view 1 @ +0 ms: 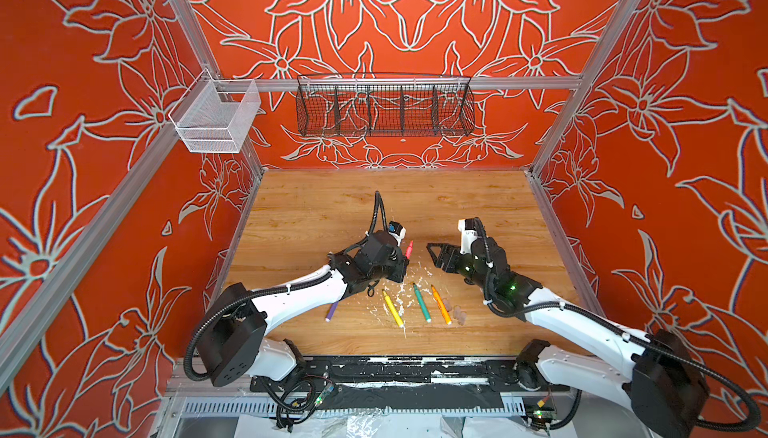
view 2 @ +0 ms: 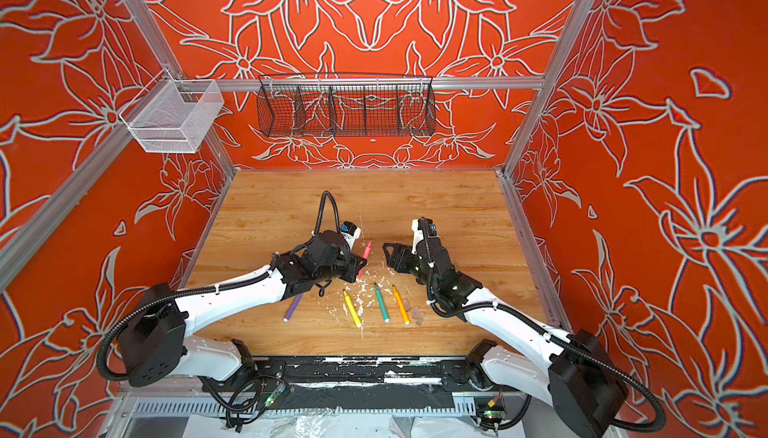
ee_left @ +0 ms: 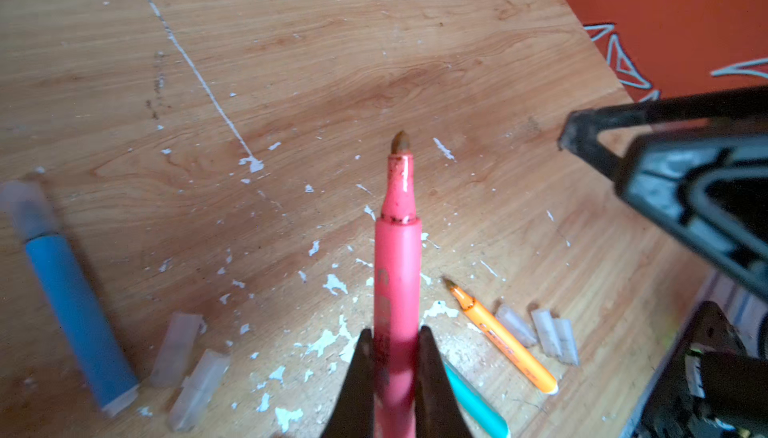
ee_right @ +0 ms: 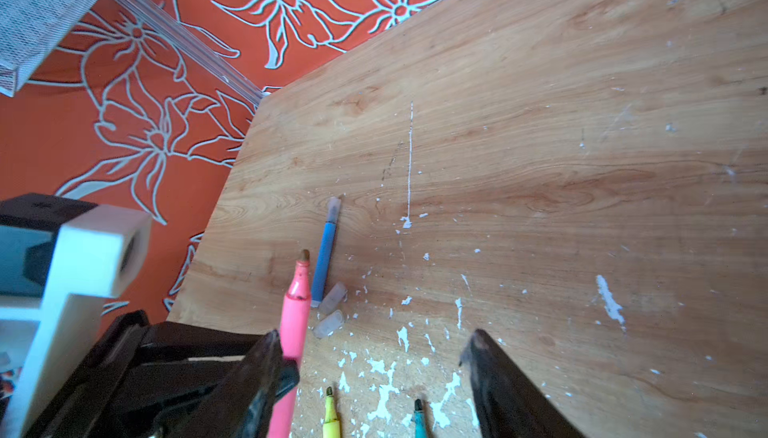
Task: Insert the pens into the pen caps
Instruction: 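Lift the pink marker upright with the left gripper toward the right gripper, then bring the right gripper to the pink marker tip, then draw both grippers apart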
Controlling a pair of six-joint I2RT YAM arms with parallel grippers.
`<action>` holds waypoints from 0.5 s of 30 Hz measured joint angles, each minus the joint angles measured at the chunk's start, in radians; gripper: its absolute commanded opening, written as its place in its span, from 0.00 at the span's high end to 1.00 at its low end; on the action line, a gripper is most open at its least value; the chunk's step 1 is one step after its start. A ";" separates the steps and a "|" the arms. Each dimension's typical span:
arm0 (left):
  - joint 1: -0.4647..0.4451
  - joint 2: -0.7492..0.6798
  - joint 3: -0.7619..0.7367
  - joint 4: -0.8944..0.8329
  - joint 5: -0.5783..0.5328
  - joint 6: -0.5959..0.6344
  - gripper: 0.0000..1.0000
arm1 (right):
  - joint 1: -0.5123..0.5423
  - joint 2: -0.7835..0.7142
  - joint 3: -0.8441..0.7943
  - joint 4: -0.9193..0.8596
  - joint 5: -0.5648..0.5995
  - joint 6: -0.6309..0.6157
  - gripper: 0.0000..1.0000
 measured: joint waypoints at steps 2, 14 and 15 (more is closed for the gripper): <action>-0.001 0.000 -0.004 0.024 0.023 0.012 1.00 | 0.000 0.001 -0.010 0.027 -0.032 0.008 0.31; -0.019 0.000 -0.005 0.121 0.150 0.072 1.00 | 0.000 0.087 -0.014 0.127 -0.158 0.061 0.46; -0.020 0.001 -0.005 0.122 0.154 0.074 1.00 | 0.000 0.097 -0.014 0.132 -0.165 0.065 0.54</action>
